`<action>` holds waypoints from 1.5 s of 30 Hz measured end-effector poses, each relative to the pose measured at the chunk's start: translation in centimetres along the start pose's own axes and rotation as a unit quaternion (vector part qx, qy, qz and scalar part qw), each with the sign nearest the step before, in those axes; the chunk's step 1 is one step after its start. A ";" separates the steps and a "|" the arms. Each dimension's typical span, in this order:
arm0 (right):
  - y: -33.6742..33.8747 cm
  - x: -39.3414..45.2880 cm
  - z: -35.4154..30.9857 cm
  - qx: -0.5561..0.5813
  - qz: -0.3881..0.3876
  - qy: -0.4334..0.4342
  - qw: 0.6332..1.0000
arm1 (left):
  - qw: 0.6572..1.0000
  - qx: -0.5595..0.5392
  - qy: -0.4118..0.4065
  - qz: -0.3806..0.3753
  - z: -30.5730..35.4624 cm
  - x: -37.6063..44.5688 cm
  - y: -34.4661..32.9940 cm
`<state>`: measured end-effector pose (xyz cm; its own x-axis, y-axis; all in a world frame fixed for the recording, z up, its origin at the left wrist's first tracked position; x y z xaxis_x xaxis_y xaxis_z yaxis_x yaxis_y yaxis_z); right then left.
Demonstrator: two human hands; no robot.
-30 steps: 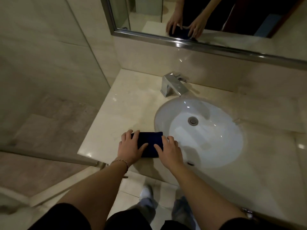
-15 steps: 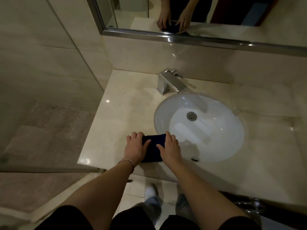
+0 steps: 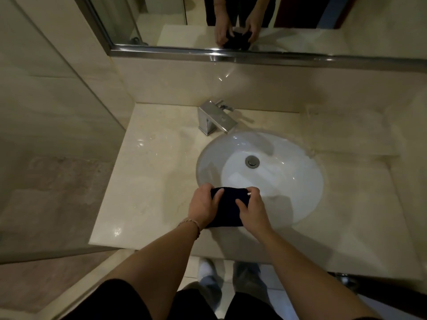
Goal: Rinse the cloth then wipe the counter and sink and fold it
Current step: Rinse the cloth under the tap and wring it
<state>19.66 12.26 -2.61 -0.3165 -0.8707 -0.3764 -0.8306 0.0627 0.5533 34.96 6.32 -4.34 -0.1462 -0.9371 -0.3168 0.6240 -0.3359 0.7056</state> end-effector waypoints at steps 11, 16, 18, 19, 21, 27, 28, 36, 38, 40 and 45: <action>6.3 5.4 -1.4 0.084 -0.008 0.020 0.996 | 0.993 -0.101 0.045 0.046 6.2 3.3 -1.3; 7.9 9.1 -3.6 0.116 -0.022 0.016 0.993 | 0.921 -0.336 0.191 -0.051 9.4 4.4 -1.4; 7.7 10.6 -4.7 0.117 -0.056 0.024 0.991 | 0.872 -0.417 0.218 -0.137 9.9 4.8 -1.6; 7.6 11.2 -5.2 0.116 -0.074 0.027 0.990 | 0.857 -0.443 0.217 -0.147 10.0 5.1 -1.5; 7.4 12.3 -6.0 0.106 -0.092 0.039 0.989 | 0.847 -0.473 0.215 -0.113 9.8 5.7 -1.5; 6.3 15.0 -5.8 0.054 -0.115 0.055 0.990 | 0.866 -0.460 0.194 0.006 9.0 7.2 -0.9; 6.1 15.4 -5.5 0.046 -0.119 0.056 0.990 | 0.876 -0.446 0.185 0.014 8.8 7.5 -1.0; 3.8 15.6 -2.3 0.023 -0.107 0.015 0.994 | 0.973 -0.170 0.155 0.002 5.6 9.4 -2.4; 3.2 15.5 -0.8 0.015 -0.102 -0.006 0.995 | 0.979 -0.136 0.154 -0.012 5.0 9.6 -3.0; 2.8 15.3 0.6 0.009 -0.081 -0.019 0.996 | 0.983 -0.118 0.140 -0.023 4.8 9.7 -3.7; 3.9 15.5 1.8 0.016 0.000 -0.012 1.000 | 0.972 -0.187 0.140 -0.038 6.6 10.8 -5.1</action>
<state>10.70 -0.09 -7.62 -0.3267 -0.8585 -0.3954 -0.8450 0.0779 0.5291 25.18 -2.75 -7.17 -0.0216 -0.8309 -0.5559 0.8628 -0.2964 0.4095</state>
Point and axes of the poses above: each hand's wrist, its own x-axis towards the middle knuckle, its own y-axis out of the back of the hand, z = x × y, the point moved 1 cm from there along x, towards the middle knuckle, and after that the axes turned 1 degree about y, right-handed, at the moved point
